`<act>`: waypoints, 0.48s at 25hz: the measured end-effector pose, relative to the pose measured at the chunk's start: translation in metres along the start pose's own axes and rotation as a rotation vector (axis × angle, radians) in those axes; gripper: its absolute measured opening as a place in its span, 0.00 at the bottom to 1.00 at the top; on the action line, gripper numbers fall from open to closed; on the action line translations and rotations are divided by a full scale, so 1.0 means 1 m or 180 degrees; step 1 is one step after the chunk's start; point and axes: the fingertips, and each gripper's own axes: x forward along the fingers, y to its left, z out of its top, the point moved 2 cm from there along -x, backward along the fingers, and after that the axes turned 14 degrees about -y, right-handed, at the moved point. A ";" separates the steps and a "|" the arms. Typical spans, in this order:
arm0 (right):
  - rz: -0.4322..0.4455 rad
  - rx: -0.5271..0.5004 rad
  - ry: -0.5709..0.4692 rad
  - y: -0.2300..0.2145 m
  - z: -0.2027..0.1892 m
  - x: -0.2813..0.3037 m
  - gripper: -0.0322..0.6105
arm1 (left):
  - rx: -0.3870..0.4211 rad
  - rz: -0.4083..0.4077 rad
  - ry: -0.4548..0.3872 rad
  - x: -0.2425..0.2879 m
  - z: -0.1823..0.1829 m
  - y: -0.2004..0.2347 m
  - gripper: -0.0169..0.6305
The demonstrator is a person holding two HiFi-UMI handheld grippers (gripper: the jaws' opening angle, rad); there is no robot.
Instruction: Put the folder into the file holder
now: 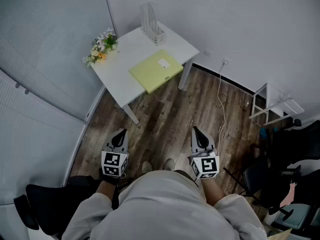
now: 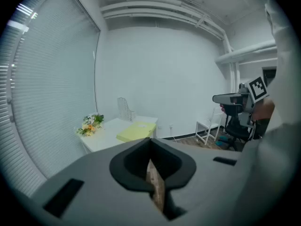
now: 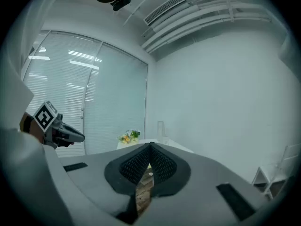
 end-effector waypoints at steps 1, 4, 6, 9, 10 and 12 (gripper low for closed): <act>-0.0004 0.0002 -0.0001 -0.002 0.001 0.000 0.07 | -0.0002 -0.0002 0.0009 0.000 0.001 -0.002 0.04; 0.0000 0.0007 -0.0002 -0.005 0.002 0.000 0.07 | -0.0003 -0.0002 0.0025 0.002 0.002 -0.006 0.04; 0.0010 0.0013 -0.0001 -0.006 0.001 0.000 0.07 | 0.0004 0.0002 0.0027 0.002 0.003 -0.007 0.04; 0.0019 0.0017 -0.0003 -0.006 0.001 0.000 0.07 | 0.0013 0.0003 0.0028 0.003 0.003 -0.008 0.04; 0.0018 0.0018 -0.0004 -0.007 0.001 0.000 0.07 | 0.0014 0.0005 0.0027 0.003 0.003 -0.008 0.04; 0.0019 0.0021 -0.0005 -0.008 0.001 0.000 0.07 | 0.0015 0.0010 0.0029 0.003 0.003 -0.009 0.04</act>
